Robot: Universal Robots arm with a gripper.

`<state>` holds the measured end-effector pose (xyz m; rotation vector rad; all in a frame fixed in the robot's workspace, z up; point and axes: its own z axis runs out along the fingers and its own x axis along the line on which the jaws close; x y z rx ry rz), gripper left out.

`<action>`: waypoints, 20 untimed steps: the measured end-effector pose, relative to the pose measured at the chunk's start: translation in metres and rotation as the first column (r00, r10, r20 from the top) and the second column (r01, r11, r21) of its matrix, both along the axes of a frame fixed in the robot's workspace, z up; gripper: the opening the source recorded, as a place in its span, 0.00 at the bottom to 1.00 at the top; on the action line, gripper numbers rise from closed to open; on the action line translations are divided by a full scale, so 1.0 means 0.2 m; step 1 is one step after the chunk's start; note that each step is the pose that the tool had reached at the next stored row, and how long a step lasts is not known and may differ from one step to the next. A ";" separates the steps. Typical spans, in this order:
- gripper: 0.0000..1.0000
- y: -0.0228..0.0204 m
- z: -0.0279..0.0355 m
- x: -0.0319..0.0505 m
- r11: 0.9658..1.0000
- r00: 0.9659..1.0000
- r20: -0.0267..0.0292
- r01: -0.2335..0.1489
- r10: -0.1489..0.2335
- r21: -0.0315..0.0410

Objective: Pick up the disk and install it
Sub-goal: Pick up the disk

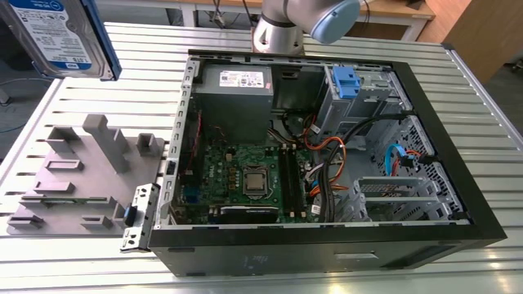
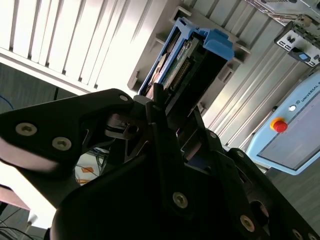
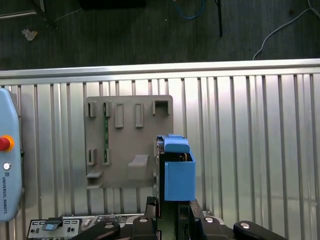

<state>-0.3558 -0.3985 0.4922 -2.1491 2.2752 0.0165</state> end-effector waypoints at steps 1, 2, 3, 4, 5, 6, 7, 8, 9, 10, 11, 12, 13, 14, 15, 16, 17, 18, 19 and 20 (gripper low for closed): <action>0.35 0.000 0.000 0.010 1.000 1.000 0.000 0.000 0.000 0.000; 0.35 0.000 0.000 0.021 1.000 1.000 0.000 0.000 0.000 0.000; 0.35 0.000 0.000 0.031 1.000 1.000 0.000 0.000 0.000 0.000; 0.35 0.000 0.000 0.038 1.000 1.000 0.000 0.000 0.000 0.000; 0.35 0.000 -0.001 0.045 1.000 1.000 0.000 0.000 0.000 0.000; 0.35 0.000 0.000 0.050 1.000 1.000 0.000 0.000 0.000 0.000; 0.35 0.000 0.000 0.056 1.000 1.000 0.000 0.000 0.000 0.000; 0.35 0.000 -0.001 0.063 1.000 1.000 0.000 0.000 0.000 0.000; 0.35 0.000 0.000 0.070 1.000 1.000 0.000 0.000 0.000 0.000; 0.35 0.000 0.000 0.079 1.000 1.000 0.000 0.000 0.000 0.000; 0.35 0.000 -0.001 0.088 1.000 1.000 0.000 0.000 0.000 0.000; 0.35 0.000 -0.001 0.098 1.000 1.000 0.000 0.000 0.000 0.000; 0.35 0.000 -0.001 0.107 1.000 1.000 0.000 0.000 0.000 0.000; 0.35 0.000 -0.001 0.118 1.000 1.000 0.000 0.000 0.000 0.000; 0.35 0.000 -0.001 0.128 1.000 1.000 0.000 0.000 0.000 0.000; 0.35 0.000 -0.001 0.140 1.000 1.000 0.000 0.000 0.000 0.000; 0.35 0.000 -0.001 0.153 1.000 1.000 0.000 0.000 0.000 0.000; 0.35 0.000 -0.001 0.165 1.000 1.000 0.000 0.000 0.000 0.000; 0.35 0.000 -0.001 0.178 1.000 1.000 0.000 0.000 0.000 0.000; 0.35 0.000 -0.001 0.192 1.000 1.000 0.000 0.000 0.000 0.000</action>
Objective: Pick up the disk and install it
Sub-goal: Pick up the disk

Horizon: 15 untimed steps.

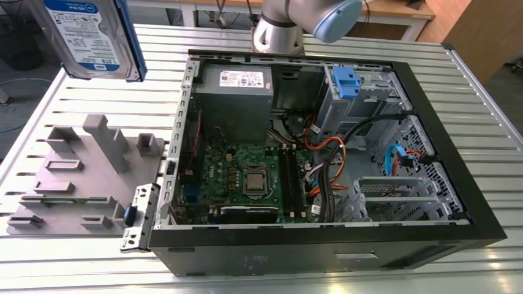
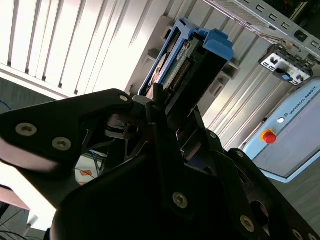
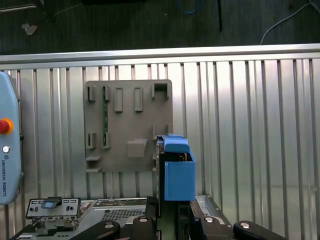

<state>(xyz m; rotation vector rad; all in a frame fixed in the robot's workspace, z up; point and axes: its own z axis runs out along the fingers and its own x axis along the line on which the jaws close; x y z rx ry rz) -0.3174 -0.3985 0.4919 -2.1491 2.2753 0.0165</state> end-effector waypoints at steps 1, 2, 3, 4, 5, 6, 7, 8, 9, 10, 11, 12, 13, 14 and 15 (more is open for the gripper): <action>0.35 0.000 0.000 0.014 1.000 1.000 0.000 0.000 0.000 0.000; 0.35 0.000 0.000 0.028 1.000 1.000 0.000 0.000 0.000 0.000; 0.35 0.000 0.000 0.043 1.000 1.000 0.000 0.000 0.000 0.000; 0.35 0.000 0.000 0.058 1.000 1.000 0.000 0.000 0.000 0.000; 0.35 0.000 0.000 0.074 1.000 1.000 0.000 0.000 0.000 0.000; 0.35 0.000 0.000 0.091 1.000 1.000 0.000 0.000 0.000 0.000; 0.35 0.000 0.000 0.107 1.000 1.000 0.000 0.000 0.000 0.000; 0.35 0.000 -0.001 0.123 1.000 1.000 0.000 0.000 0.000 0.000; 0.35 0.000 -0.001 0.139 1.000 1.000 0.000 0.000 0.000 0.000; 0.35 0.000 -0.001 0.156 1.000 1.000 0.000 0.000 0.000 0.000; 0.35 0.000 -0.001 0.173 1.000 1.000 0.000 0.000 0.000 0.000; 0.35 0.000 -0.001 0.190 1.000 1.000 0.000 0.000 0.000 0.000; 0.35 0.000 -0.001 0.208 1.000 1.000 0.000 0.000 0.000 0.000; 0.35 0.000 -0.001 0.225 1.000 1.000 0.000 0.000 0.000 0.000; 0.35 0.000 -0.002 0.243 1.000 1.000 0.000 0.000 0.000 0.000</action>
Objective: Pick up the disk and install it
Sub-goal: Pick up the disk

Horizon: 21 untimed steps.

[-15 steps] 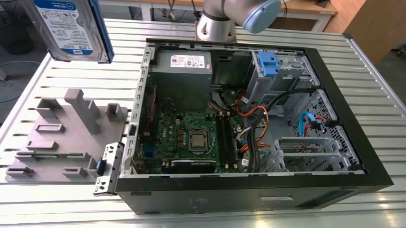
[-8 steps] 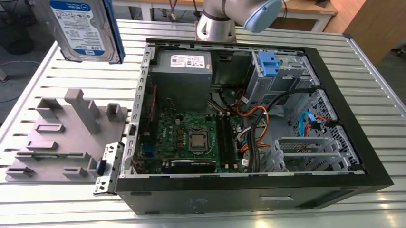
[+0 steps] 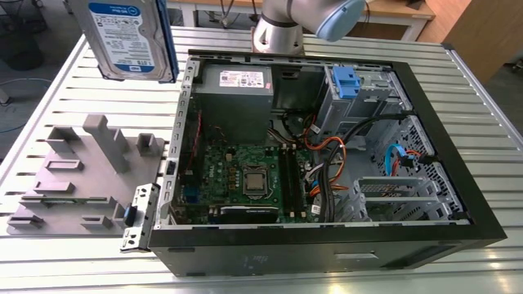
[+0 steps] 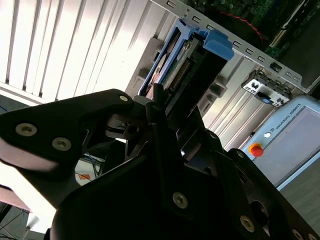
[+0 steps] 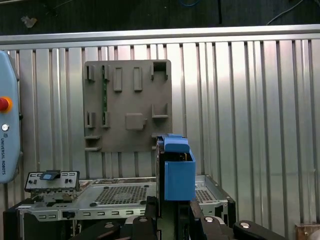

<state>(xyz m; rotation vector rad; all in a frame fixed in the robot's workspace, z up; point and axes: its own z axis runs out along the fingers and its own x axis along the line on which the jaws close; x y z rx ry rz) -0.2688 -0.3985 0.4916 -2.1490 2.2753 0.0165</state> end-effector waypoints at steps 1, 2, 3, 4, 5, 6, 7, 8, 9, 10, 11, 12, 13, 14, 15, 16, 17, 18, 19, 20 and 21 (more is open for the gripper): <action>0.35 0.000 0.000 0.017 1.000 1.000 0.000 0.000 0.000 0.000; 0.35 0.000 0.000 0.034 1.000 1.000 0.000 0.000 0.000 0.000; 0.35 0.000 0.000 0.052 1.000 1.000 0.000 0.000 0.000 0.000; 0.35 0.000 0.000 0.070 1.000 1.000 0.000 0.000 0.000 0.000; 0.35 0.000 0.000 0.088 1.000 1.000 0.000 0.000 0.000 0.000; 0.35 0.000 0.000 0.104 1.000 1.000 0.000 0.000 0.000 0.000; 0.35 0.000 -0.001 0.121 1.000 1.000 0.000 0.000 0.000 0.000; 0.35 0.000 -0.001 0.138 1.000 1.000 0.000 0.000 0.000 0.000; 0.35 0.000 -0.001 0.155 1.000 1.000 0.000 0.000 0.000 0.000; 0.35 0.000 -0.001 0.171 1.000 1.000 0.000 0.000 0.000 0.000; 0.35 0.000 -0.001 0.188 1.000 1.000 0.000 0.000 0.000 0.000; 0.35 0.000 -0.001 0.205 1.000 1.000 0.000 0.000 0.000 0.000; 0.35 0.000 -0.001 0.222 1.000 1.000 0.000 0.000 0.000 0.000; 0.35 0.000 -0.002 0.241 1.000 1.000 0.000 0.000 0.000 0.000; 0.35 0.000 -0.002 0.259 1.000 1.000 0.000 0.000 0.000 0.000; 0.35 0.000 -0.002 0.276 1.000 1.000 0.000 0.000 0.000 0.000; 0.35 0.000 -0.002 0.313 1.000 1.000 0.000 0.000 0.000 0.000; 0.35 0.000 -0.002 0.330 1.000 1.000 0.000 0.000 0.000 0.000; 0.35 0.000 -0.002 0.346 1.000 1.000 0.000 0.000 0.000 0.000; 0.35 0.000 -0.003 0.362 1.000 1.000 0.000 0.000 0.000 0.000; 0.35 0.000 -0.003 0.379 1.000 1.000 0.000 0.000 0.000 0.000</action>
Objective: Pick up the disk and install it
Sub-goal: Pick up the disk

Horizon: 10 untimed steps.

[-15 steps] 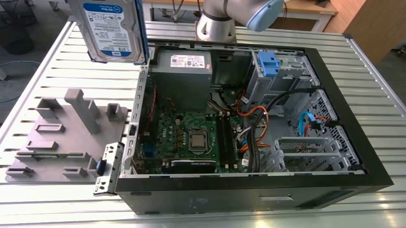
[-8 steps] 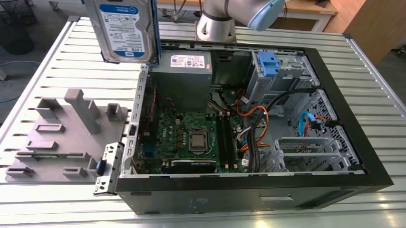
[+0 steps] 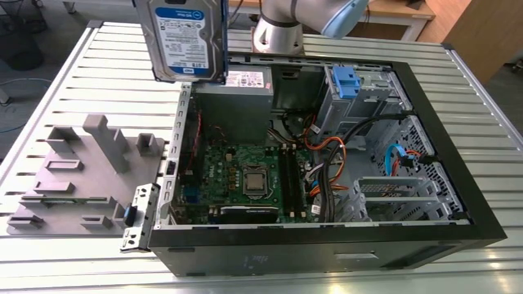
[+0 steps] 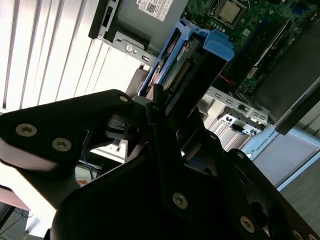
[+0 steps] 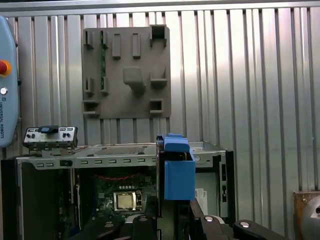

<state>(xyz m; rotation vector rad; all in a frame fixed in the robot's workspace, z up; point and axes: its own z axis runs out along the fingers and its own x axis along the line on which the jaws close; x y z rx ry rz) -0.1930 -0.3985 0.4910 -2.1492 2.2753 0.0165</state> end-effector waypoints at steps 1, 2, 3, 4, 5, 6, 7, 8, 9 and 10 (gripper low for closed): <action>0.35 0.000 0.000 0.016 1.000 1.000 0.000 0.000 0.000 0.000; 0.35 0.000 -0.001 0.032 1.000 1.000 0.000 0.000 0.000 0.000; 0.35 0.000 -0.001 0.049 1.000 1.000 0.000 0.000 0.000 0.000; 0.35 0.000 -0.001 0.065 1.000 1.000 0.000 0.000 0.000 0.000; 0.35 0.000 -0.001 0.082 1.000 1.000 0.000 0.000 0.000 0.000; 0.35 0.000 -0.001 0.098 1.000 1.000 0.000 0.000 0.000 0.000; 0.35 0.000 -0.001 0.117 1.000 1.000 0.000 0.000 0.000 0.000; 0.35 0.000 -0.001 0.134 1.000 1.000 0.000 0.000 0.000 0.000; 0.35 0.000 -0.001 0.150 1.000 1.000 0.000 0.000 0.000 0.000; 0.35 0.000 -0.001 0.167 1.000 1.000 0.000 0.000 0.000 0.000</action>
